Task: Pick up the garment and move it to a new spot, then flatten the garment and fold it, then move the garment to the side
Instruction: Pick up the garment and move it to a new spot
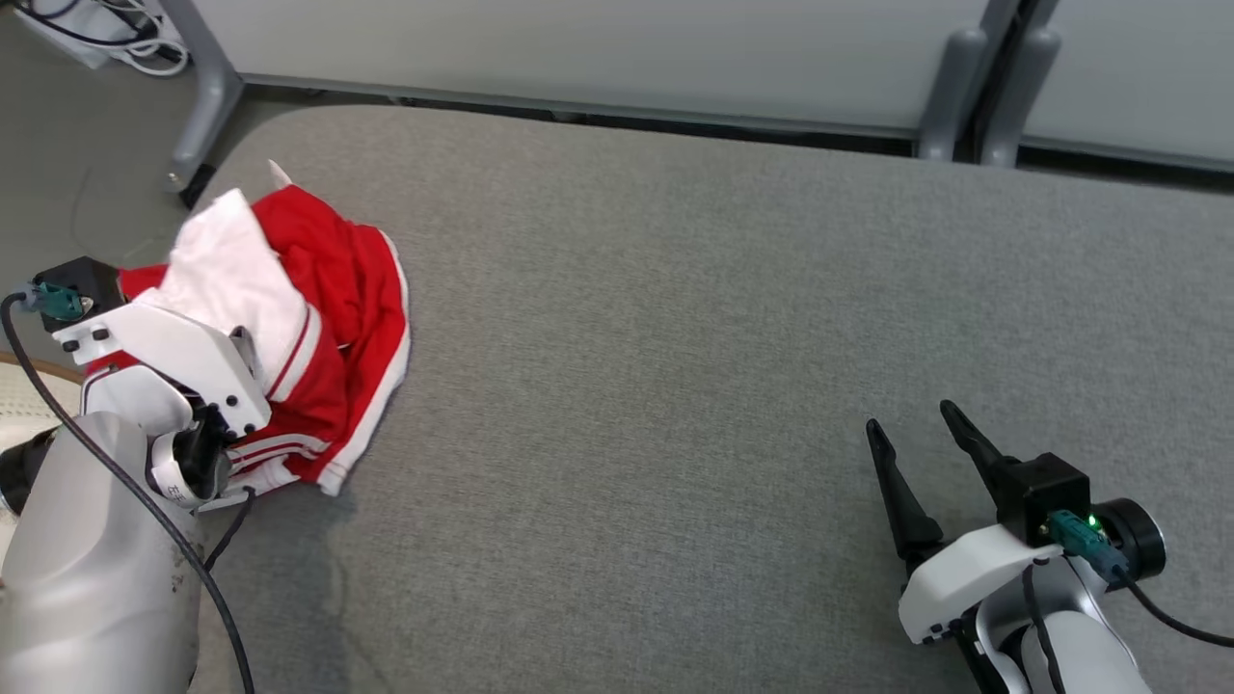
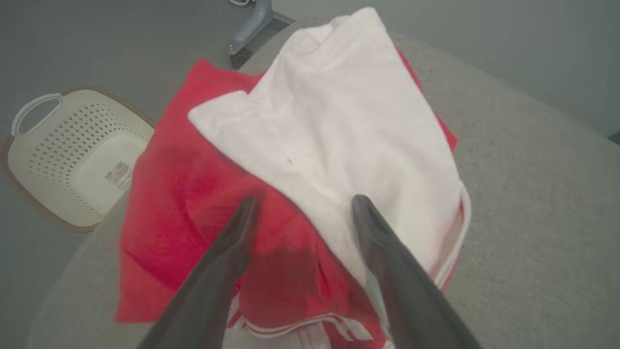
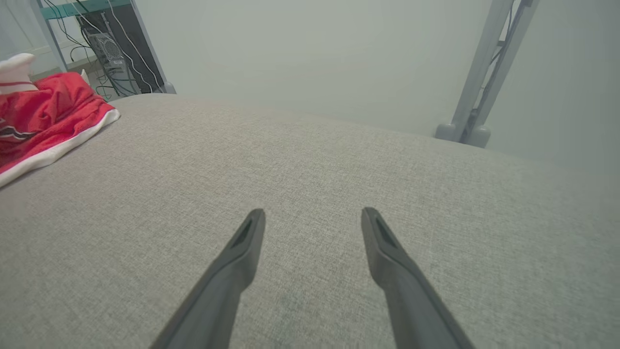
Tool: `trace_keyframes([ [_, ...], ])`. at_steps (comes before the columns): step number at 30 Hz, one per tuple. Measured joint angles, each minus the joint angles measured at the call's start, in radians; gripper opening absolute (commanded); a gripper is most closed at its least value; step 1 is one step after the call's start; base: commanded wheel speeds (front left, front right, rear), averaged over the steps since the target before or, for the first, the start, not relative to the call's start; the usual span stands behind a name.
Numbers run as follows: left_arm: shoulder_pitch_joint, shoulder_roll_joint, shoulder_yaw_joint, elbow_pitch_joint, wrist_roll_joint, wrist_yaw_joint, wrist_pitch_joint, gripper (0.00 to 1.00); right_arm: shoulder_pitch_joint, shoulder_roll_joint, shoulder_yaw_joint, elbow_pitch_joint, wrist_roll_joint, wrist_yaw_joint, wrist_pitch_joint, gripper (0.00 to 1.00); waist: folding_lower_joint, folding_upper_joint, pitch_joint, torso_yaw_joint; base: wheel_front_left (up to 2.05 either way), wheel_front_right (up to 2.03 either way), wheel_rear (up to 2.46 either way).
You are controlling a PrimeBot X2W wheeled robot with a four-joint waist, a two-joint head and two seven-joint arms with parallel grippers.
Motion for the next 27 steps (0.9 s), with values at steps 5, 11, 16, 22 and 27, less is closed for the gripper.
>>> trace_keyframes([
  [5, -0.05, 0.012, 0.005, 0.075, -0.009, 0.009, 0.018, 1.0, -0.012, 0.0, -0.001, -0.039, -0.008, 0.0, 0.014, 1.0, 0.0, 0.0, 0.07, -0.05, 0.0, 0.0, 0.0],
  [11, -0.088, 0.025, -0.01, 0.124, -0.01, -0.032, 0.006, 0.0, -0.012, 0.0, 0.004, -0.042, 0.005, 0.0, 0.016, 1.0, 0.0, 0.0, 0.104, -0.077, 0.0, 0.0, 0.0],
  [16, -0.116, 0.045, -0.024, 0.133, -0.007, -0.057, -0.019, 0.0, -0.012, 0.0, 0.023, -0.02, 0.036, 0.0, -0.004, 1.0, 0.0, 0.0, 0.07, -0.066, 0.0, 0.0, 0.0],
  [22, -0.154, 0.089, -0.057, 0.086, 0.031, -0.079, -0.078, 0.0, -0.012, 0.0, 0.033, 0.022, 0.077, 0.0, -0.038, 1.0, 0.0, 0.0, 0.012, -0.051, 0.0, 0.0, 0.0],
  [27, -0.19, 0.123, -0.083, 0.002, 0.055, -0.102, -0.095, 0.0, -0.007, 0.0, 0.046, 0.077, 0.13, 0.0, -0.078, 1.0, 0.0, 0.0, -0.063, -0.04, 0.0, 0.0, 0.0],
])
